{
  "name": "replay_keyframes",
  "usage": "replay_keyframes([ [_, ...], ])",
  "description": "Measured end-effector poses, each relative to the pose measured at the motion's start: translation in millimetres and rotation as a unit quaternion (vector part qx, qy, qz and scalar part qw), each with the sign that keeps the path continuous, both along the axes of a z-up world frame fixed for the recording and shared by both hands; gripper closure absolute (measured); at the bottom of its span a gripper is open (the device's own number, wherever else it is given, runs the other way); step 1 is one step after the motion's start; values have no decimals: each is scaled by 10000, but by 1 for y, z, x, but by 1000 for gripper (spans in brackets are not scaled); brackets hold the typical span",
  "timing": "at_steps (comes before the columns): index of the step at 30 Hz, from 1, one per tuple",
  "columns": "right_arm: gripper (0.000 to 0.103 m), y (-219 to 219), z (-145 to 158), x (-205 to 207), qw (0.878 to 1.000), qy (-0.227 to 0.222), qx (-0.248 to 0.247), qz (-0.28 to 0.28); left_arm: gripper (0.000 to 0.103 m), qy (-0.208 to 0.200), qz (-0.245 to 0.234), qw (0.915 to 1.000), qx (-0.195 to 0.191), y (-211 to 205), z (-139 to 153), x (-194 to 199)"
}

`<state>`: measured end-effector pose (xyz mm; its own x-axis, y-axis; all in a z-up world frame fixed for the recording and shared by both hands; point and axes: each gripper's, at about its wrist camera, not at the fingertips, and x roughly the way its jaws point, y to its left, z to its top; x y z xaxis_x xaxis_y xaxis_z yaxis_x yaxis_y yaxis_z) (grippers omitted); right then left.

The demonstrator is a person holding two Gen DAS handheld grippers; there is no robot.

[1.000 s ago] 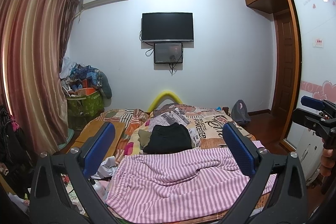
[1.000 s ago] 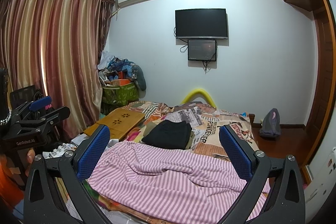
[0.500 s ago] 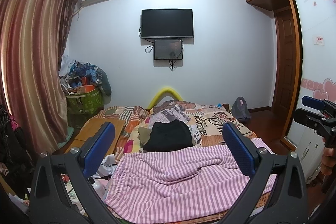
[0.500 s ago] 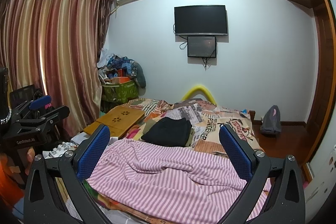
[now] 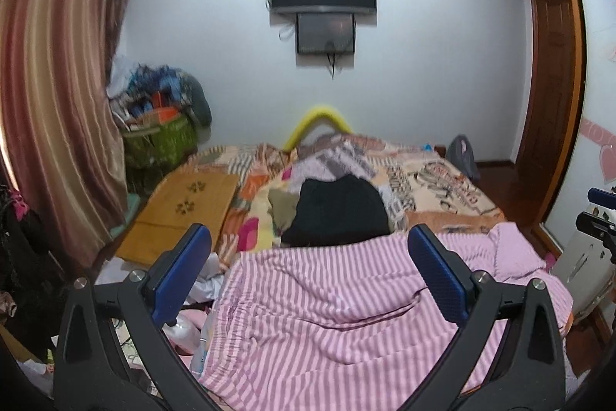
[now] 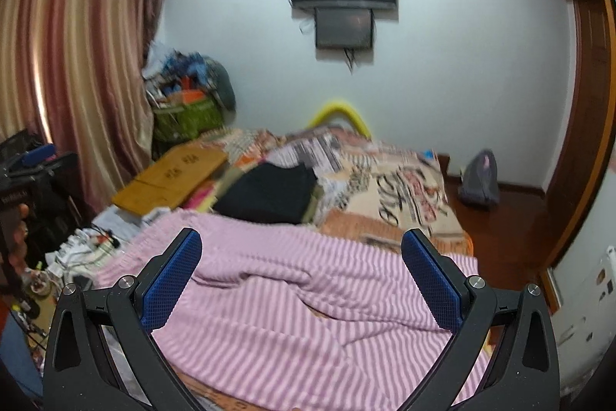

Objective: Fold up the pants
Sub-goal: 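Lower both tools to the pants waistband and close both grippers on it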

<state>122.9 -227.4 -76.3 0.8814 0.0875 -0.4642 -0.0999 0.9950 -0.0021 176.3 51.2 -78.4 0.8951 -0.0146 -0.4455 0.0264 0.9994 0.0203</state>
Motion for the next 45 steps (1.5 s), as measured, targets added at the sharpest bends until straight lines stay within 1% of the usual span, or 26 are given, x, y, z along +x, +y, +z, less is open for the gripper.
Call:
replay_keyframes([
  [2, 1, -7, -9, 15, 9997, 222, -19, -27, 0, 168, 45, 9998, 59, 7, -9, 22],
  [3, 1, -12, -15, 25, 9989, 464, -20, -96, 0, 247, 78, 9996, 96, 11, -13, 35],
  [4, 1, -17, -19, 32, 9984, 556, -20, -110, 0, 313, 119, 9993, 150, 14, -19, 47],
  [6, 1, -26, -28, 48, 9972, 721, -49, -176, 0, 442, 220, 9985, 224, 22, -29, 71],
  [9, 1, -38, -41, 73, 9953, 925, -89, -263, 0, 748, 372, 9964, 143, 37, -47, 111],
  [11, 1, -43, -47, 83, 9944, 1003, -131, -307, 0, 945, 466, 9944, 125, 44, -59, 132],
  [14, 1, -53, -60, 108, 9920, 1224, -99, -300, 0, 1231, 563, 9907, 149, 54, -85, 171],
  [15, 1, -55, -64, 114, 9908, 1312, -88, -315, 0, 1306, 596, 9895, 166, 57, -92, 177],
  [18, 1, -62, -79, 139, 9879, 1518, -38, -303, 0, 1690, 719, 9829, 158, 66, -123, 210],
  [20, 1, -65, -89, 154, 9863, 1612, -62, -330, 0, 2012, 775, 9765, 58, 75, -148, 233],
  [21, 1, -67, -94, 161, 9855, 1664, -80, -328, 0, 2115, 805, 9741, 36, 77, -155, 238],
  [24, 2, -69, -111, 181, 9816, 1896, -41, -210, 0, 2484, 966, 9638, 44, 90, -185, 264],
  [26, 5, -70, -125, 193, 9780, 2083, 21, -68, 0, 2638, 1019, 9592, 72, 97, -200, 276],
  [28, 5, -69, -139, 204, 9745, 2242, -34, 25, 0, 2815, 1037, 9539, 107, 105, -215, 288],
  [32, 6, -62, -164, 231, 9687, 2457, -304, 160, 0, 3162, 1040, 9429, 50, 116, -242, 306],
  [36, 6, -60, -178, 251, 9645, 2582, -459, 314, 0, 3437, 1150, 9320, -39, 129, -268, 323],
  [40, 6, -58, -188, 266, 9593, 2686, -747, 448, 0, 3616, 1163, 9246, -277, 140, -287, 331],
  [43, 6, -58, -195, 274, 9555, 2776, -859, 511, 0, 3692, 1083, 9222, -393, 141, -297, 333],
  [45, 7, -57, -201, 277, 9531, 2830, -932, 532, 6, 3697, 1002, 9226, -460, 142, -300, 333],
])
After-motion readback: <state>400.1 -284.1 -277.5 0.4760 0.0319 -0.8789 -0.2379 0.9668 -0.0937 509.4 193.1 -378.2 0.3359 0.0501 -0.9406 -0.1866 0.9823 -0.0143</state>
